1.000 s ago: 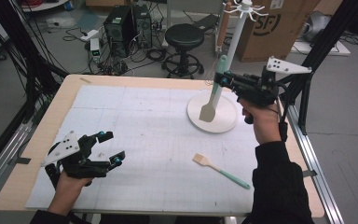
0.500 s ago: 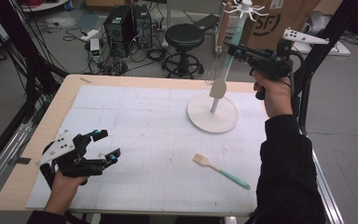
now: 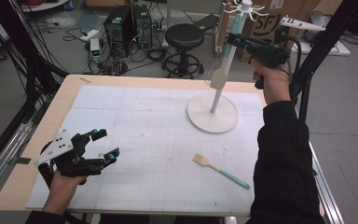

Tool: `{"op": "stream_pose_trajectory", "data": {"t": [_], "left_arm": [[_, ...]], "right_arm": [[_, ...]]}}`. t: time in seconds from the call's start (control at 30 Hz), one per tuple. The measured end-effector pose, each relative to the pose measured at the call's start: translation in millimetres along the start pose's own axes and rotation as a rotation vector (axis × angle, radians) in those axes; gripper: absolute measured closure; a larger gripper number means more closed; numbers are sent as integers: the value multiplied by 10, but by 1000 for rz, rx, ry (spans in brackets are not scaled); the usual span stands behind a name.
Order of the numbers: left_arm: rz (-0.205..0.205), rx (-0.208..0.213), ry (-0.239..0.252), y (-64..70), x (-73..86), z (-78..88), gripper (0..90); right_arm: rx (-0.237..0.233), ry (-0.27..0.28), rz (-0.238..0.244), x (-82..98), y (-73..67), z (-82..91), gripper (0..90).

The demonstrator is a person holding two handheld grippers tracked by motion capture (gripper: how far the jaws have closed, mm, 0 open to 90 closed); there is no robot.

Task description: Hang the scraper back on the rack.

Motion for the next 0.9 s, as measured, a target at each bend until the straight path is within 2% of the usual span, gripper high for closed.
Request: {"op": "stream_pose_trajectory", "data": {"t": [0.17,0.5,0.63,0.77,0.8,0.87,0.9], "left_arm": [[2,-7,7,-34,-21,17,194],[4,-1,5,-57,-23,-8,195],[1,2,1,-65,-18,-15,196],[3,1,2,-67,-18,-10,196],[3,2,3,-66,-20,-7,196],[1,0,5,-67,-21,-1,196],[1,-2,5,-70,-20,4,196]], "right_arm": [[24,-9,-13,-19,60,-5,815],[38,-6,-25,-21,118,3,814],[62,-13,-35,-11,170,-3,814],[63,-10,-37,10,179,-4,806],[73,-9,-28,15,177,0,783],[129,-21,-13,34,180,15,647],[148,-23,-14,46,183,33,610]]}}
Point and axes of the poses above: each handheld gripper's, and its own axes: z roughly backward along the jaws, x roughly out of its underside, y roughly to its right, the point moved 5 cm from there along -z, roughly forward along the jaws, and after that the axes turned 15 degrees about -z, right-handed, at the moved point
